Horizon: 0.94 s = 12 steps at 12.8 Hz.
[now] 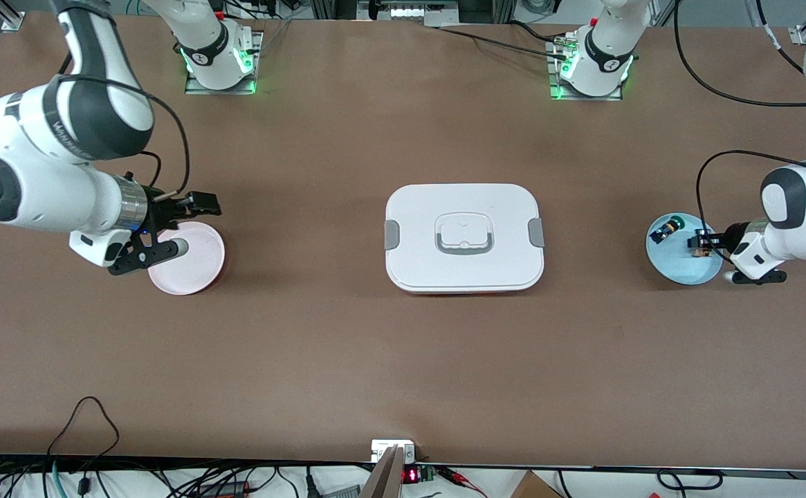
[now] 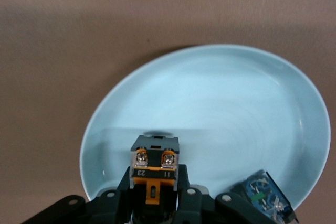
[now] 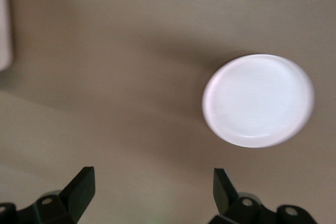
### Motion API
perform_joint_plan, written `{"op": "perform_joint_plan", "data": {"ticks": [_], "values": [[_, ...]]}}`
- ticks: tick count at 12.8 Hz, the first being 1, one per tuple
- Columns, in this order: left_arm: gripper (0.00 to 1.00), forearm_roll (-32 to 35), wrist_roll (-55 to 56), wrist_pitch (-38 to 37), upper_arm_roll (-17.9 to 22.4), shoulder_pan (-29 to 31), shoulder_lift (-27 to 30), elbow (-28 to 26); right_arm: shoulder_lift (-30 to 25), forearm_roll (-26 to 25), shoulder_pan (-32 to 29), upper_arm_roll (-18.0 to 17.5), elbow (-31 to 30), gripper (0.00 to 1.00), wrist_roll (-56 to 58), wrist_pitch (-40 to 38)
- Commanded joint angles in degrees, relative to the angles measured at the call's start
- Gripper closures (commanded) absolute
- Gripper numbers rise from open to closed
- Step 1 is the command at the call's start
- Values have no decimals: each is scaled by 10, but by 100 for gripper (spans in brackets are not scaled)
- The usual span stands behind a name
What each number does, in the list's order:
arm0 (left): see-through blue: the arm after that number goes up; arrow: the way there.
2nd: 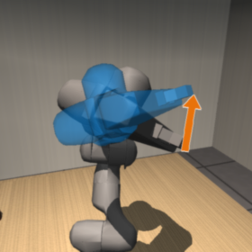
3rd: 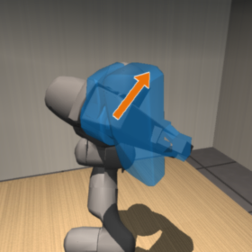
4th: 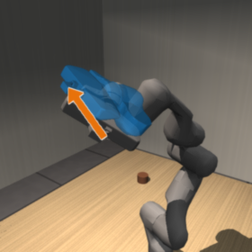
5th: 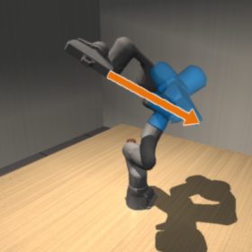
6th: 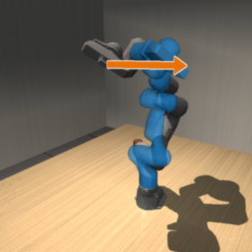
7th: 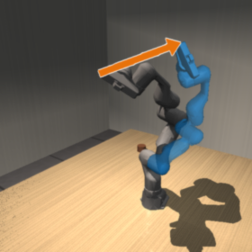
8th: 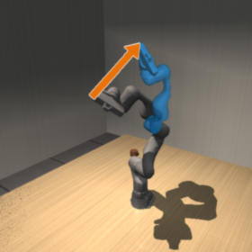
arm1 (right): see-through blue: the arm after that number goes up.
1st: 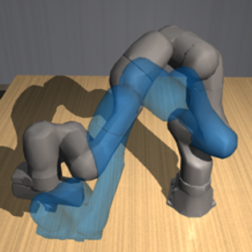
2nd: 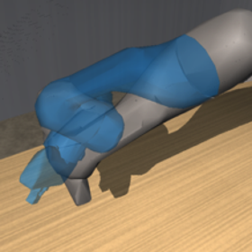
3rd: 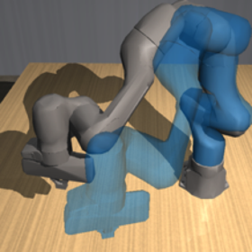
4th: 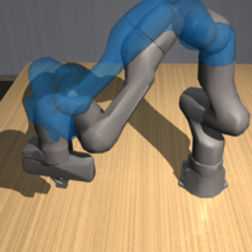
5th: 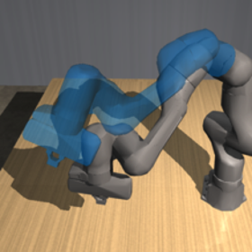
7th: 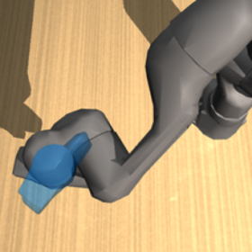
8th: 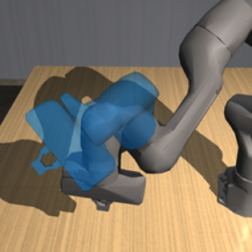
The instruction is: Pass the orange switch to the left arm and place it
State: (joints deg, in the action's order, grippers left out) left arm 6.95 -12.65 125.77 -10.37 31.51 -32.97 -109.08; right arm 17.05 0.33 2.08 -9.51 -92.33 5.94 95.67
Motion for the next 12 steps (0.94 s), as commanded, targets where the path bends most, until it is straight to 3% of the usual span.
{"op": "perform_joint_plan", "data": {"ticks": [1,2,3,5,8,9,12], "values": [[100,20,5,19,-5,5,-13,15,-14,-98,-1,3,50,0,-10,-34],[93,20,4,20,-5,5,-13,15,-12,-99,-15,10,82,0,-14,-35],[72,20,2,20,-5,5,-13,15,-8,-96,-36,16,109,0,-15,-32],[0,19,-8,19,-4,5,-10,15,-8,-51,-62,26,123,0,-43,-36],[0,25,-9,19,-1,0,15,3,-24,-47,-62,45,119,0,-46,-74],[0,32,-9,18,-1,-3,45,-29,-39,-47,-60,52,96,0,-48,-71],[0,33,-10,6,-2,-29,121,-75,-62,-45,0,112,56,0,-51,-47]]}}
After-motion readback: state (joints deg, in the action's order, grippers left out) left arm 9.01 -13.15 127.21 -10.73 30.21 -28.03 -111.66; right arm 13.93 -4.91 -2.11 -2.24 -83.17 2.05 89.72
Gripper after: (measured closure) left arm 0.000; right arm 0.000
